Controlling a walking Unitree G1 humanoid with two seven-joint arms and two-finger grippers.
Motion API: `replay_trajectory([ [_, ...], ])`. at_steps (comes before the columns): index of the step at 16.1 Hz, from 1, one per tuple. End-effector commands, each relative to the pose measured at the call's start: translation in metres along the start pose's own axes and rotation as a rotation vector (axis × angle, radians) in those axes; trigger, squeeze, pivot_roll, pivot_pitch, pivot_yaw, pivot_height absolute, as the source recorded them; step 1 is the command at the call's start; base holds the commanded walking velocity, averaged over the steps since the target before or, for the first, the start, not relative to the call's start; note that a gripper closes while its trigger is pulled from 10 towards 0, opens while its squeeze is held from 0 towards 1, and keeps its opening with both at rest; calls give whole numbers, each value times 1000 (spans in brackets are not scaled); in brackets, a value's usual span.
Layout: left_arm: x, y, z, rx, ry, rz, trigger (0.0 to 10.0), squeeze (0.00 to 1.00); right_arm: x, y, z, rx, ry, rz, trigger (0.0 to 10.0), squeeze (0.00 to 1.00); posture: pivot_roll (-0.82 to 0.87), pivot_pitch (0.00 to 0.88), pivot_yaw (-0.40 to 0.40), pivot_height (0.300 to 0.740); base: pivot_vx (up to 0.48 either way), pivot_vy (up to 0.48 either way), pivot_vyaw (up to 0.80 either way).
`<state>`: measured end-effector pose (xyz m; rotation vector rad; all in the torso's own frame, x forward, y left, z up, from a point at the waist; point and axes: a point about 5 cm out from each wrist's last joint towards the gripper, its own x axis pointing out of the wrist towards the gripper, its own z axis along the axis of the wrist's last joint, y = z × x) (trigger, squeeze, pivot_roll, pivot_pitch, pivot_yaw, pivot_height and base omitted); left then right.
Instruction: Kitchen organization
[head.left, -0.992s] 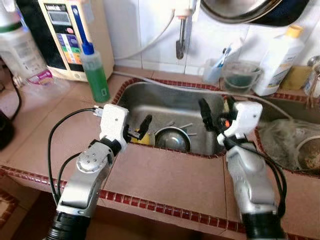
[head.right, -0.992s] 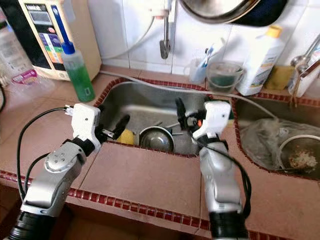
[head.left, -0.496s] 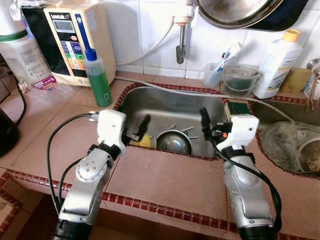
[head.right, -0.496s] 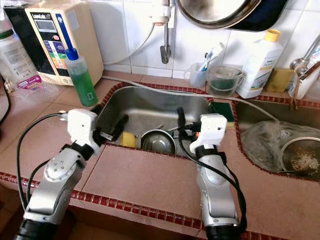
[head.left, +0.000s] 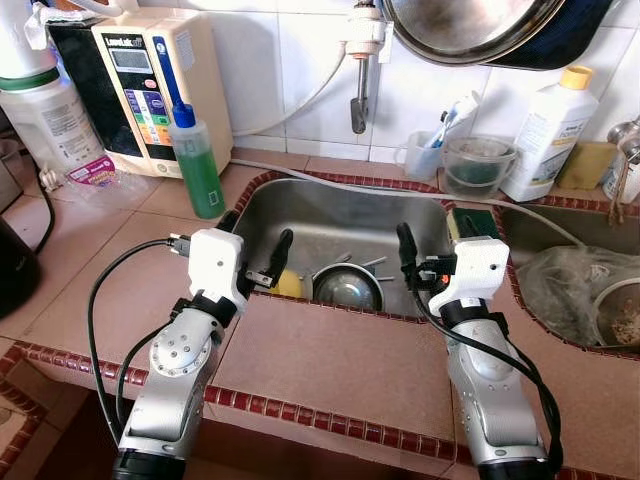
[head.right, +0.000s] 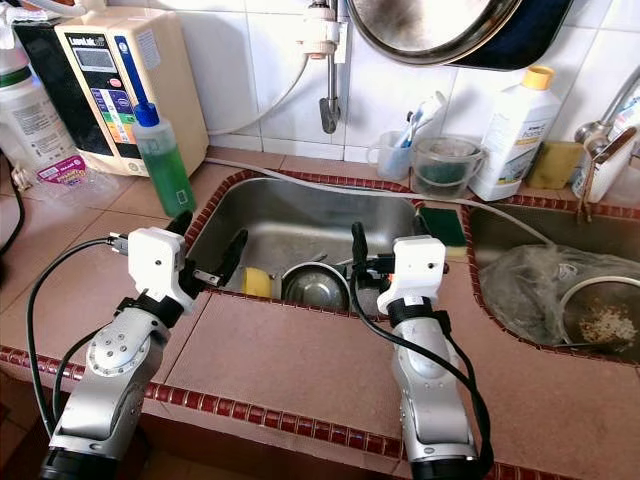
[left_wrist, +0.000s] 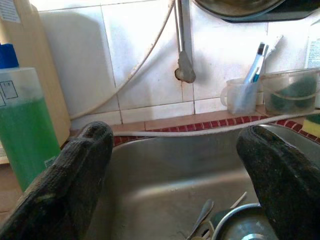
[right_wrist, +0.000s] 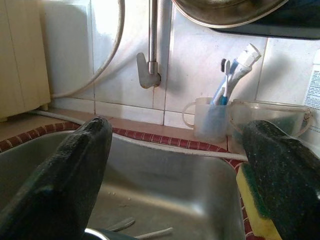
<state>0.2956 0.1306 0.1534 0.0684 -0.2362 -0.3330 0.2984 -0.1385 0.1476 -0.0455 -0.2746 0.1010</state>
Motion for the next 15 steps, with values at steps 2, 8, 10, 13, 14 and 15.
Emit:
replay_trajectory([
  [2,-2,0,-3,-8,5,-1,10000,0,1,-1,3,-9,-15,-3,10000,0,-188,0,64,740,0,-332,0],
  [8,-2,1,-4,-15,6,-3,10000,0,0,1,1,-20,-11,2,10000,0,-190,0,63,740,0,-344,0],
  [10,-2,1,-3,-17,5,-2,10000,0,1,0,2,-21,-13,2,10000,0,-187,0,61,740,0,-358,0],
  [13,-3,0,-3,-18,3,-2,10000,0,-1,2,1,-26,-6,15,10000,0,-187,3,58,740,0,-356,0],
  [14,-3,0,-3,-44,4,2,10000,0,-2,2,1,-27,-4,17,10000,0,-186,5,58,740,0,0,0],
  [15,-4,1,-3,-58,5,5,10000,0,-3,1,0,-29,-2,13,10000,0,-187,10,59,740,0,0,0],
])
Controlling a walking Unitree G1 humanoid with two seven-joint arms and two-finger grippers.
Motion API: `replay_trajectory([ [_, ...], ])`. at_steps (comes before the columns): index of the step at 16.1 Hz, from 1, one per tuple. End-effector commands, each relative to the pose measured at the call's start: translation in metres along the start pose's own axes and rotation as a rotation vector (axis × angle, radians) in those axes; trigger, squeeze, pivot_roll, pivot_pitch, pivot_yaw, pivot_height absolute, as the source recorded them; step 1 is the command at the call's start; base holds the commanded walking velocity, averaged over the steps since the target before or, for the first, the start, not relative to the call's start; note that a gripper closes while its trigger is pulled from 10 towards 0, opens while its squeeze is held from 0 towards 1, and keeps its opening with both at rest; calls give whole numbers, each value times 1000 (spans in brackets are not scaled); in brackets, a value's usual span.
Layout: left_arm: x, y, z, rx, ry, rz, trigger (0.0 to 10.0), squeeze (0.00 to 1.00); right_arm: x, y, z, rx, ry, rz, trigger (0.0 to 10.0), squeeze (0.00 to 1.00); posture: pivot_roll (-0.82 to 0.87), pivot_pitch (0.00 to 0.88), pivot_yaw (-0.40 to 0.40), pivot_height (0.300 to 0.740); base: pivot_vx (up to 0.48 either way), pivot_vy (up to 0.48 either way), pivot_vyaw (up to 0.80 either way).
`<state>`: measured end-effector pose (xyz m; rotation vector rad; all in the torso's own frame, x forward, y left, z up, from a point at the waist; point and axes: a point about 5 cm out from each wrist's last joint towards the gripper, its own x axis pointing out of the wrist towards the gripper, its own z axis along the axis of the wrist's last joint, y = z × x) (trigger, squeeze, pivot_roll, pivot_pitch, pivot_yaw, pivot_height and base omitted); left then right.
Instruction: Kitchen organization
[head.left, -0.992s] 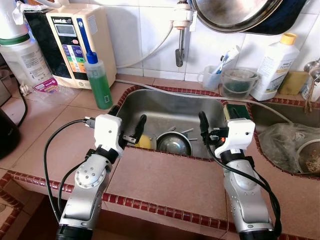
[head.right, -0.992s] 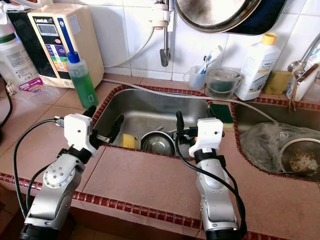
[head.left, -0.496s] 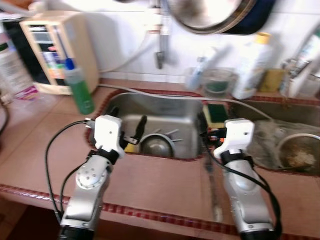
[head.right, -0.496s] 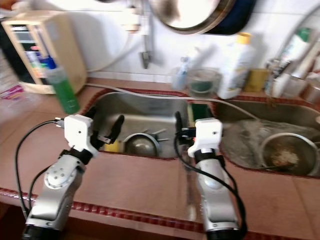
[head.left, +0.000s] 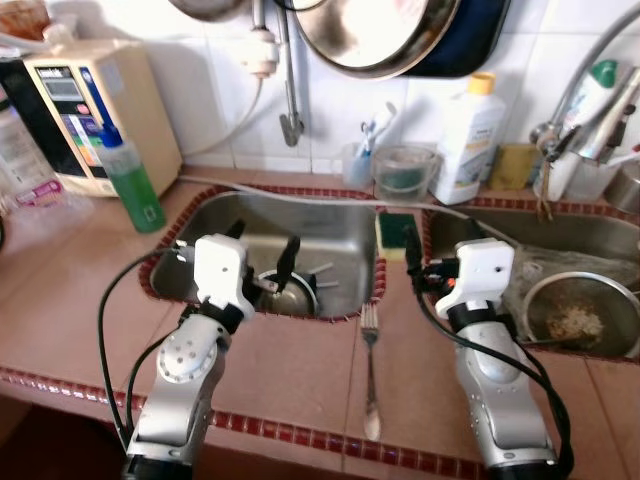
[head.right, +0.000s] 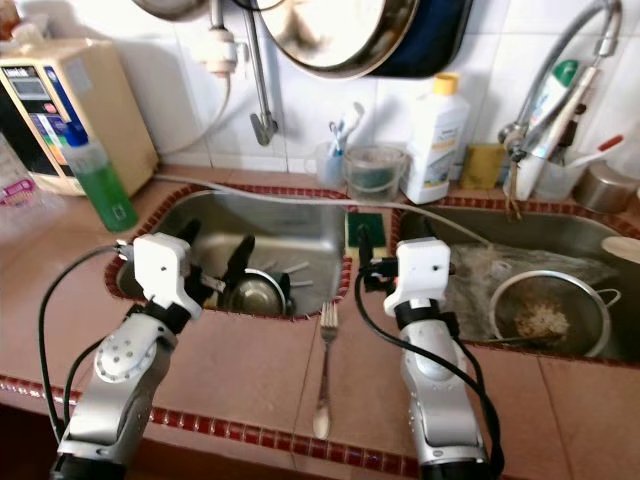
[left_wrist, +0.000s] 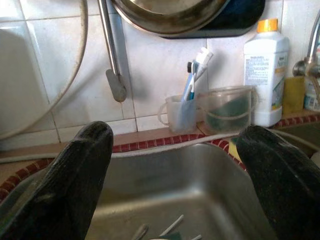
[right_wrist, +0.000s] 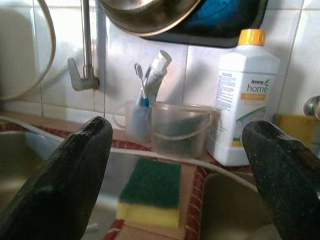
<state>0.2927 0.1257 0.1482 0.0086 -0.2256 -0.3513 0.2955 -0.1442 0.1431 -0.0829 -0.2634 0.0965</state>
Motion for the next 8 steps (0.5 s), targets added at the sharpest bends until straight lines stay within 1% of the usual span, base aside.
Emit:
replay_trajectory([
  [1,-2,7,0,1,18,19,10000,0,1,5,4,7,-13,8,10000,0,-186,11,59,740,0,0,0],
  [8,-8,7,-4,-20,49,11,10000,0,-6,7,-2,7,14,9,10000,0,-178,25,61,740,0,0,0],
])
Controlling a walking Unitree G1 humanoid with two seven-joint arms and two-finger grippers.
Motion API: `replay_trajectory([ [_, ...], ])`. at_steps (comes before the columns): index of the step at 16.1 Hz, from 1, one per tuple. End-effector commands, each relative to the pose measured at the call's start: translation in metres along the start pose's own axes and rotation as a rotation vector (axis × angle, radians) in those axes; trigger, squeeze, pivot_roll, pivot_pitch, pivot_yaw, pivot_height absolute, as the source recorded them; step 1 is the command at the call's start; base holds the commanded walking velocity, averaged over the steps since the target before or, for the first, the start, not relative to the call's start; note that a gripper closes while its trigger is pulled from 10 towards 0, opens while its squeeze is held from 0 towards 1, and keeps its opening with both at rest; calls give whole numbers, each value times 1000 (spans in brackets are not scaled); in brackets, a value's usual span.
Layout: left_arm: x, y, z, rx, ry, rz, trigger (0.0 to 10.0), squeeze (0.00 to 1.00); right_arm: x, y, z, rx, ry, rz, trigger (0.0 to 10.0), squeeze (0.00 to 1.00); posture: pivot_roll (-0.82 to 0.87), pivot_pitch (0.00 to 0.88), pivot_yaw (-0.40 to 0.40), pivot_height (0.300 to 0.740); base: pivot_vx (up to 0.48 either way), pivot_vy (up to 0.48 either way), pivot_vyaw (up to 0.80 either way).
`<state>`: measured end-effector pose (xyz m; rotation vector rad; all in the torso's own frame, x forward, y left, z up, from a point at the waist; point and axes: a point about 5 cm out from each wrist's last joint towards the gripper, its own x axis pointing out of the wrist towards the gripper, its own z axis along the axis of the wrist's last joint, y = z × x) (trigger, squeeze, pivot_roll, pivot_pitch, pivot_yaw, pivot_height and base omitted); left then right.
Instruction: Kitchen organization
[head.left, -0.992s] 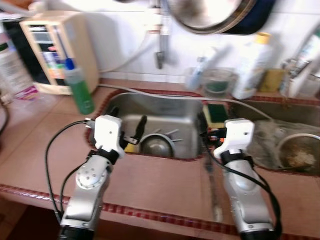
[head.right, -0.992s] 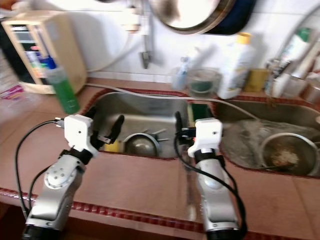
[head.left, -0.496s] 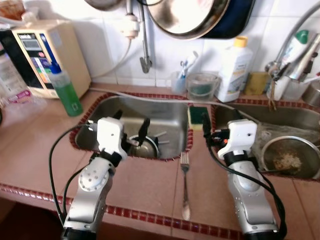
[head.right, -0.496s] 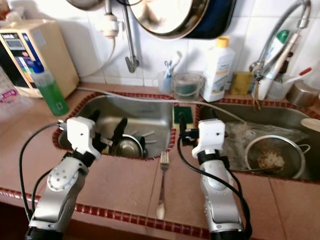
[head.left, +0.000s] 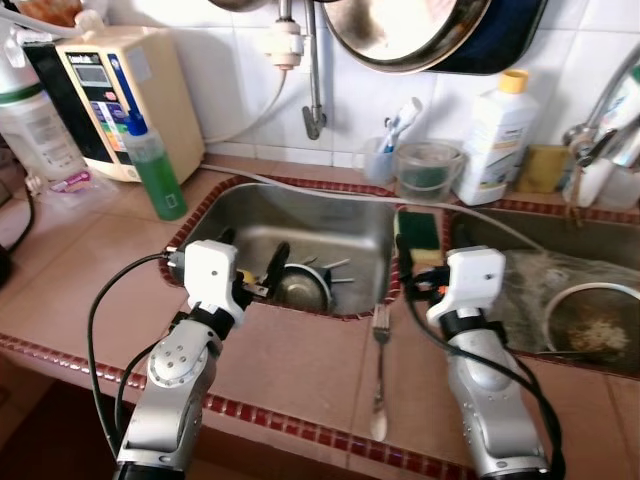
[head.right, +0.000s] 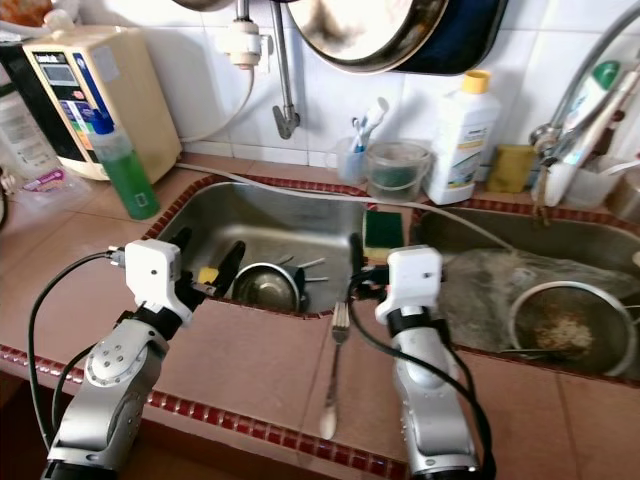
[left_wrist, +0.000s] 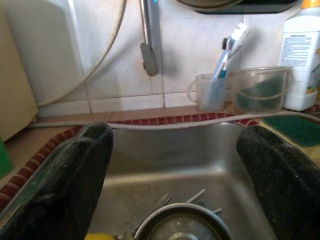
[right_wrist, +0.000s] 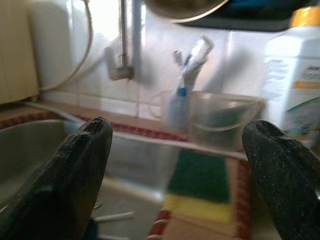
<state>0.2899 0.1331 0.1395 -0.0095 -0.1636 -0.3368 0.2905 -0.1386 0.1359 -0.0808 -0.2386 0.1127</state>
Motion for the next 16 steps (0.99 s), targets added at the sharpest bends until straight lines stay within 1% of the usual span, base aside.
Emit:
replay_trajectory([
  [1,-2,2,4,7,-6,-9,10000,0,-1,1,2,1,-5,-5,10000,0,-177,27,61,740,0,0,0],
  [4,-3,2,4,3,1,-9,10000,0,-2,1,2,0,-1,-2,10000,0,-177,25,61,740,0,0,0],
  [14,-1,1,4,-1,12,-15,10000,0,4,2,3,-8,-7,10,10000,0,-173,12,54,740,-270,0,0],
  [16,-1,0,4,0,9,-18,10000,0,5,4,4,-7,-9,14,10000,0,-172,3,55,740,0,0,0],
])
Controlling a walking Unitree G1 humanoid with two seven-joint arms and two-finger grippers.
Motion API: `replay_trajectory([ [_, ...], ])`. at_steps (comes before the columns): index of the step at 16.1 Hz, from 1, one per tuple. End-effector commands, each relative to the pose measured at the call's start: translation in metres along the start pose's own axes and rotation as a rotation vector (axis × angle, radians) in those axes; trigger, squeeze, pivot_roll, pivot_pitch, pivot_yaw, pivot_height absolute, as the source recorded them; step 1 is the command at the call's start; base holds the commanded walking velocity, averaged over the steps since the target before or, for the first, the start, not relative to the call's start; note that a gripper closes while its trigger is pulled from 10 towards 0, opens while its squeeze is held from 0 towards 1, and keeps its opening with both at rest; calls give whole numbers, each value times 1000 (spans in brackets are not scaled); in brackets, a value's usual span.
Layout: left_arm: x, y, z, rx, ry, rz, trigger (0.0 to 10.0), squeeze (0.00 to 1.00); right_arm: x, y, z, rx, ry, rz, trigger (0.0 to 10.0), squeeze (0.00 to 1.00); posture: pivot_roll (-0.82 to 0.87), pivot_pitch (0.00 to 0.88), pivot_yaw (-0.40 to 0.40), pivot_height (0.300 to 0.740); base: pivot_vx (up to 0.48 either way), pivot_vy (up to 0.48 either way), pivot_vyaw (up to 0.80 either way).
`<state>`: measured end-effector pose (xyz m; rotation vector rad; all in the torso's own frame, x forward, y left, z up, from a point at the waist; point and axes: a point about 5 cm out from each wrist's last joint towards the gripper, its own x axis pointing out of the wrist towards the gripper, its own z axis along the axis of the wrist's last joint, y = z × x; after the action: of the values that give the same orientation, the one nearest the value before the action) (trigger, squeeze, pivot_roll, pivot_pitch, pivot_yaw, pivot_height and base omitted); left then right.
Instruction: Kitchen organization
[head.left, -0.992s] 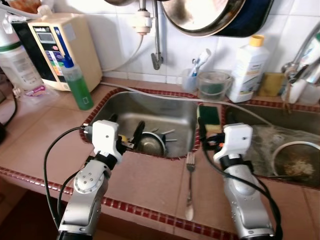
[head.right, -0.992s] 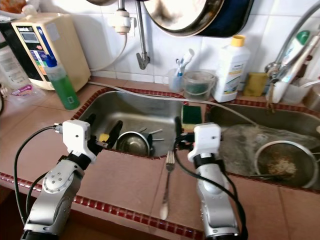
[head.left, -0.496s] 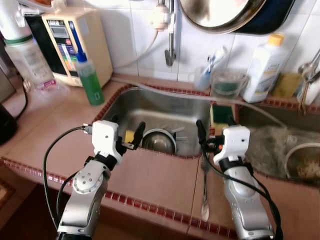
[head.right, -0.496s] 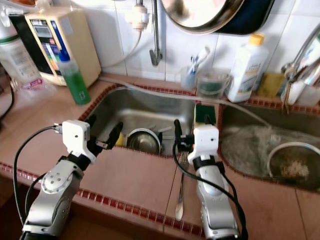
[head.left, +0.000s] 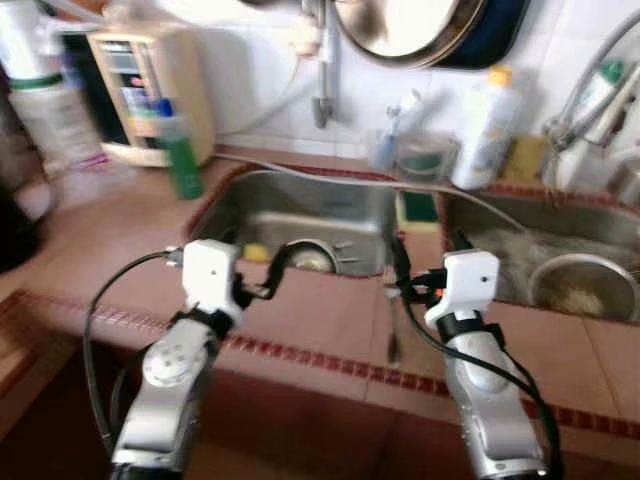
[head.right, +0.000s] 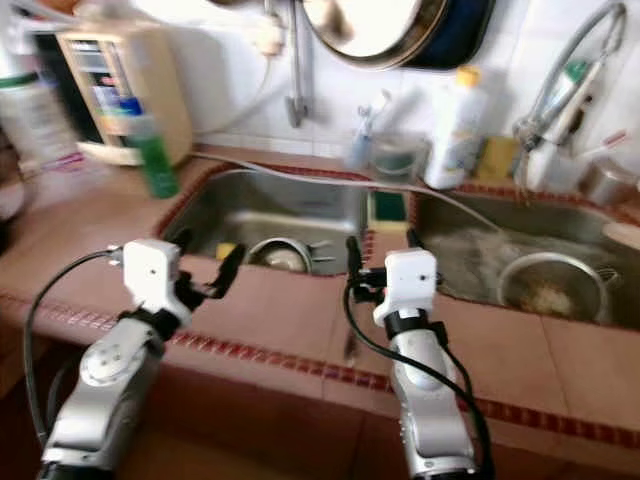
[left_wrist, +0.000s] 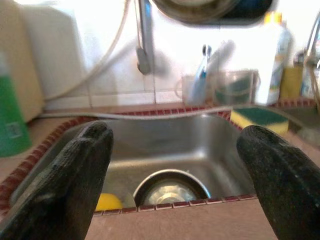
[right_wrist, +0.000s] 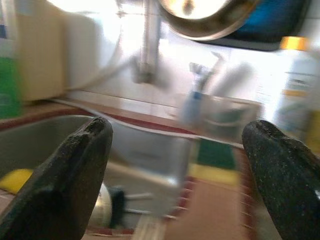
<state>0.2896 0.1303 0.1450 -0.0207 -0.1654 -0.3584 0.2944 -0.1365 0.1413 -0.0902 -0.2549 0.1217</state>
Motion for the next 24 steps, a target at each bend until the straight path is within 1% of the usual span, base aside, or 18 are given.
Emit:
replay_trajectory([
  [1,-2,3,-2,12,16,4,10000,0,0,3,-1,2,7,5,10000,0,-172,2,55,740,0,0,0],
  [4,-1,1,-3,20,33,-13,10000,0,0,4,-2,-6,14,2,10000,0,-172,0,53,740,0,0,0],
  [5,0,0,-4,14,48,-35,10000,0,0,4,-3,-8,19,-2,10000,0,-171,0,52,740,0,0,0],
  [7,0,-3,-4,39,67,-79,10000,0,0,5,-4,-9,23,-6,10000,0,-172,0,53,740,0,0,0],
  [9,-1,-14,-4,54,106,-202,10000,0,3,4,-6,-4,40,-33,10000,0,-173,0,52,740,0,0,0],
  [10,-3,-19,-3,61,117,-260,10000,0,4,3,-7,13,51,-52,10000,0,-173,0,52,740,0,0,0],
  [12,-7,-29,-4,101,147,-360,10000,0,5,0,-11,30,92,-83,10000,0,-173,0,52,740,0,0,0],
  [14,-10,-36,-4,100,156,-419,10000,0,5,-3,-15,61,129,-128,10000,0,-173,0,53,740,0,0,0],
  [15,-13,-39,-6,111,167,-439,10000,0,5,-5,-19,80,161,-176,10000,0,-173,0,53,740,0,0,0],
  [17,-13,-41,-4,107,174,-451,10000,0,8,-9,-28,108,251,-274,10000,0,-173,1,53,740,0,0,0],
  [19,-13,-42,-3,101,174,-452,10000,0,10,-8,-34,113,317,-315,10000,0,-172,8,51,740,0,0,0],
  [20,-12,-43,-3,96,175,-444,10000,0,12,-5,-39,141,358,-332,10000,0,-170,10,52,740,0,0,0],
  [21,-11,-43,-3,87,176,-432,10000,0,13,-3,-40,168,371,-335,10000,0,-170,11,51,740,0,0,0],
  [24,-10,-47,-2,71,173,-425,10000,0,23,5,-35,182,375,-320,10000,0,-165,20,48,740,0,0,0],
])
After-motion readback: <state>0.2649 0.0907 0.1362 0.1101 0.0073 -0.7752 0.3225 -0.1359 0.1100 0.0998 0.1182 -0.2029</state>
